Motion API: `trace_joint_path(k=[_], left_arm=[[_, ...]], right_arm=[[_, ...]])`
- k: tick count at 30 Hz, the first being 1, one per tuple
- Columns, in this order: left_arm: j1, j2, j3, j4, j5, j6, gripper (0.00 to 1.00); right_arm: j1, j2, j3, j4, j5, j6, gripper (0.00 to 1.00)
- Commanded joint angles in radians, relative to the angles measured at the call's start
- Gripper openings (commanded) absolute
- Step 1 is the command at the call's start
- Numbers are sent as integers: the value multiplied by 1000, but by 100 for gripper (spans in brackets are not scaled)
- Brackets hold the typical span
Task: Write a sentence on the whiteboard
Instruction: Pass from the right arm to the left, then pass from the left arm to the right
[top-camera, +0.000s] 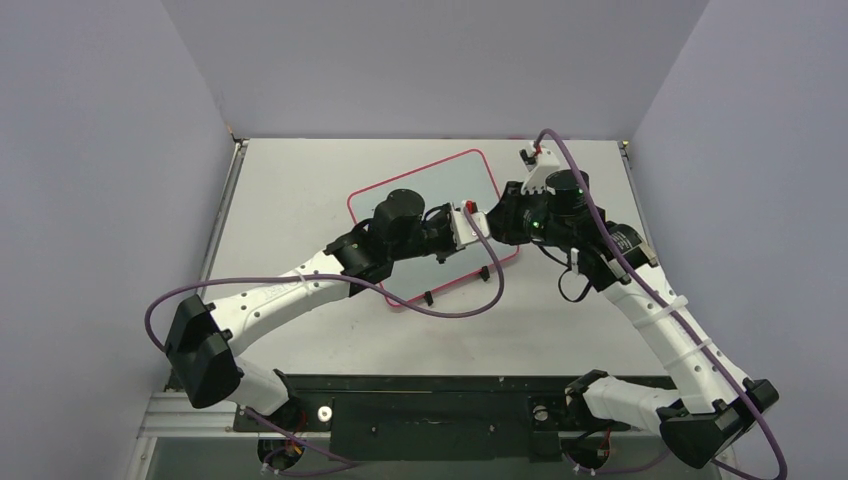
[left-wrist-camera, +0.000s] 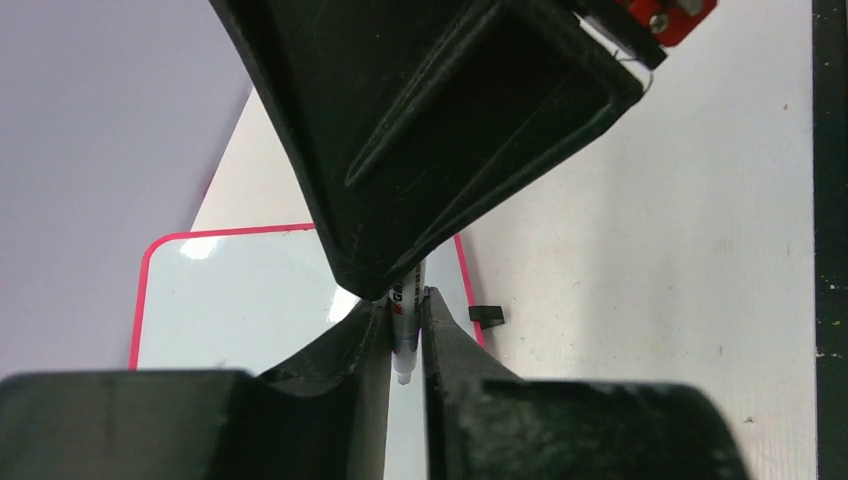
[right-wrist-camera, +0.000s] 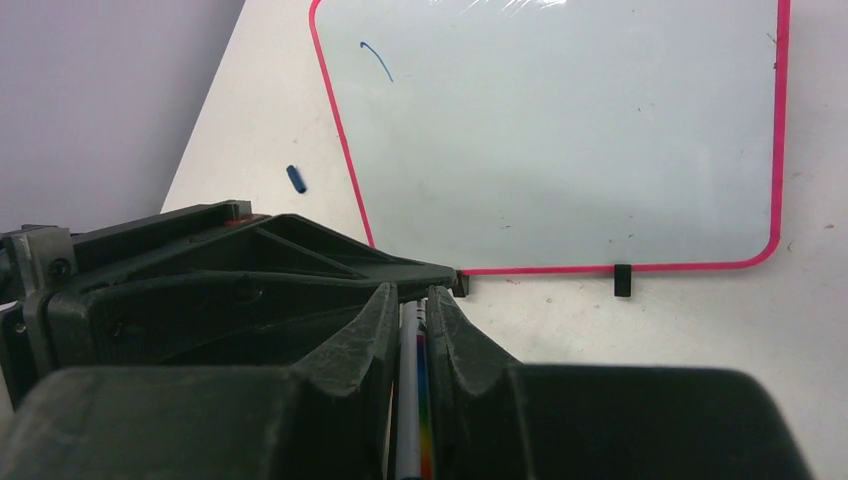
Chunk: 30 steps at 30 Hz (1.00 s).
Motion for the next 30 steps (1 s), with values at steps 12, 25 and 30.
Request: trace_joint_path(k=[12, 25, 30], left_arm=[[29, -57, -30, 77, 3, -23, 22], [30, -75, -58, 142, 8, -11, 0], [30, -65, -25, 101, 25, 18, 0]], right_arm=[[19, -8, 58, 11, 46, 21, 0], [18, -15, 3, 44, 0, 44, 6], [18, -15, -8, 33, -13, 31, 31]])
